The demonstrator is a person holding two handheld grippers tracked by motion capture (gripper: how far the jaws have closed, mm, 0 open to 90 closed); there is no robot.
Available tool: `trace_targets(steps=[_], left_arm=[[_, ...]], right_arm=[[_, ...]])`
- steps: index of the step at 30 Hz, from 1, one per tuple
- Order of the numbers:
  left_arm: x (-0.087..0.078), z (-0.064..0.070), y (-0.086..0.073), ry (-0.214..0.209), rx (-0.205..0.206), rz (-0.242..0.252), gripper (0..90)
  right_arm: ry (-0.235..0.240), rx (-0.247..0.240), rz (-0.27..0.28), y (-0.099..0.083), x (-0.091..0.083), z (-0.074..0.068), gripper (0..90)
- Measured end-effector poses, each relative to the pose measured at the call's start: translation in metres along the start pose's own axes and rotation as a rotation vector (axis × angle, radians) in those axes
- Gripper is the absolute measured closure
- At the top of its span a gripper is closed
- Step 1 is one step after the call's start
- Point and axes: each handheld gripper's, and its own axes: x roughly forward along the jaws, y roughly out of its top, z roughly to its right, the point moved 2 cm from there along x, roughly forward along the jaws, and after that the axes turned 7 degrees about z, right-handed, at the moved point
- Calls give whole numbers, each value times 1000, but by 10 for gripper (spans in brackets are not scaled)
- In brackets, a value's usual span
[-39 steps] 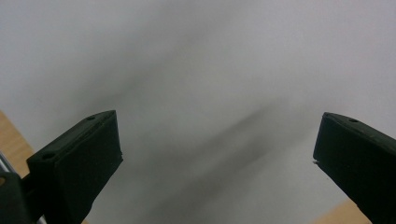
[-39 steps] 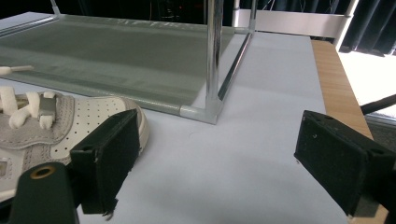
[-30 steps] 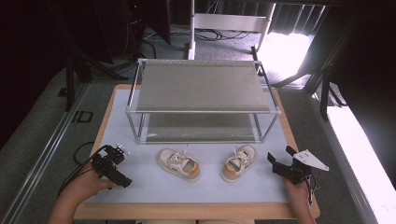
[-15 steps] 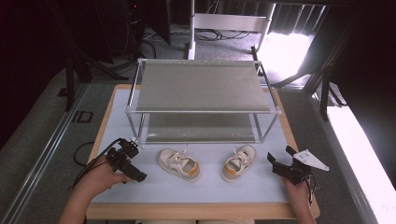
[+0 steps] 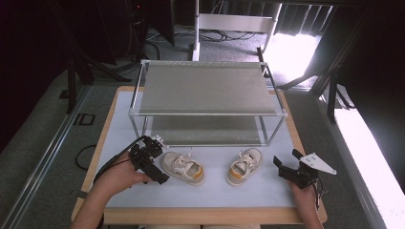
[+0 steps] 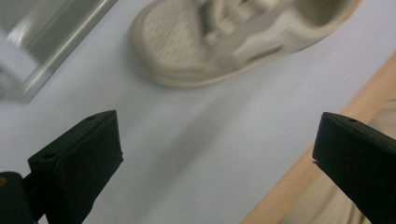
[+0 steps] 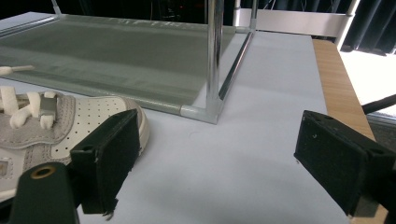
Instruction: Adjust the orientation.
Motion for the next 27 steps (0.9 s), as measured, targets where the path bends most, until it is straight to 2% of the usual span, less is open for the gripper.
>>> trace_targets(steps=[7, 14, 16, 18, 21, 23, 25, 27], left_arm=[[1, 26, 30, -37, 68, 14, 10], [11, 46, 52, -48, 121, -4, 10], [16, 52, 57, -53, 130, -6, 10], [24, 59, 62, -75, 137, -3, 10], [34, 68, 69, -77, 155, -10, 10], [39, 72, 73, -91, 160, -3, 64], [43, 74, 76, -89, 166, -17, 67], [47, 76, 79, -97, 161, -22, 160]], right_arm=[[2, 2, 0, 0, 0, 0, 137], [5, 5, 3, 0, 0, 0, 137], [4, 5, 2, 0, 0, 0, 139], [5, 3, 1, 0, 0, 0, 139], [4, 2, 1, 0, 0, 0, 139], [4, 3, 1, 0, 0, 0, 139], [5, 5, 1, 0, 0, 0, 140], [6, 5, 0, 0, 0, 0, 142]])
